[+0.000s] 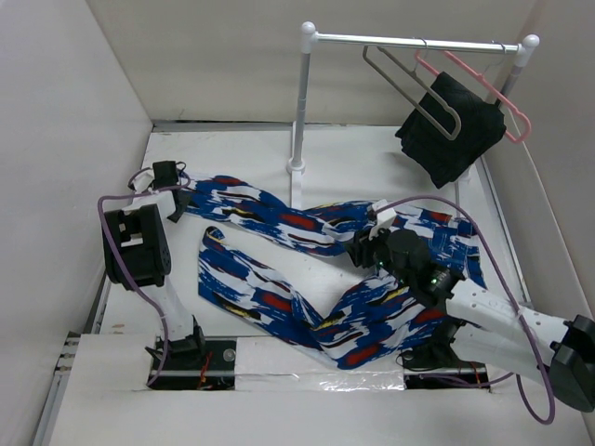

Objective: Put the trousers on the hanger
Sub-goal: Flatten out the trousers at the center of the board.

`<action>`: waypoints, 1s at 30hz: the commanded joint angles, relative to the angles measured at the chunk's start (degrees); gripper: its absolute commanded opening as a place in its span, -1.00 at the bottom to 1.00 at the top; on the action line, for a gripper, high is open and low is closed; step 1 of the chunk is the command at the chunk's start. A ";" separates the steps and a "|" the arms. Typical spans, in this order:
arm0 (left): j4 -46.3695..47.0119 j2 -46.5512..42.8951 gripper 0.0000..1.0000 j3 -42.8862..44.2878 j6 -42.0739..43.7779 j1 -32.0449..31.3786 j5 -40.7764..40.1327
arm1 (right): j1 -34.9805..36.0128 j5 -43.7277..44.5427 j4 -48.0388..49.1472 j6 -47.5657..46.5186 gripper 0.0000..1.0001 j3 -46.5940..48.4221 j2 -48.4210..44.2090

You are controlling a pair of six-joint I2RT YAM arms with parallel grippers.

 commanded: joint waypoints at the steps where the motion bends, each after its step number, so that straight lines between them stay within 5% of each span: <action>1: -0.15 1.61 -0.35 2.29 0.42 1.12 0.67 | -2.50 -0.65 2.32 1.38 -0.09 -0.45 -1.79; 4: -0.15 3.02 -1.00 3.35 0.42 1.64 1.47 | -4.00 -1.19 1.61 2.44 -0.12 -0.89 -2.93; 16: -1.55 -2.95 -1.00 0.63 0.34 4.37 -8.01 | -11.55 2.33 -1.56 6.30 -0.25 -4.14 -7.86; 19: -2.60 -5.85 -1.00 -1.65 -2.56 4.37 -10.04 | -15.33 1.72 -2.35 6.57 -0.50 -3.71 -7.77; 20: -2.43 -7.68 -1.00 -2.44 -3.09 4.37 -9.96 | -16.30 1.02 -2.35 6.57 -0.79 -3.62 -7.42; 22: -2.87 -9.71 -1.00 -4.38 -5.81 4.37 -9.96 | -19.11 0.14 -2.26 6.75 -1.00 -3.18 -6.90; 24: -1.03 -13.66 -0.97 -5.96 -5.82 4.37 -8.38 | -20.78 -1.01 -2.52 6.83 -1.00 -2.30 -5.93; 25: -0.41 -15.07 -0.69 -6.58 -5.73 4.37 -7.07 | -22.18 -0.31 -3.92 7.79 -1.00 -1.95 -5.75; 27: 2.40 -19.81 -0.58 -7.81 -4.94 0.70 -6.09 | -23.94 3.19 -4.37 8.41 -0.96 -1.51 -5.40; 30: 6.43 -25.44 -0.57 -9.56 -4.15 -8.06 -6.44 | -29.65 6.98 -3.41 10.70 -0.45 -2.03 -4.61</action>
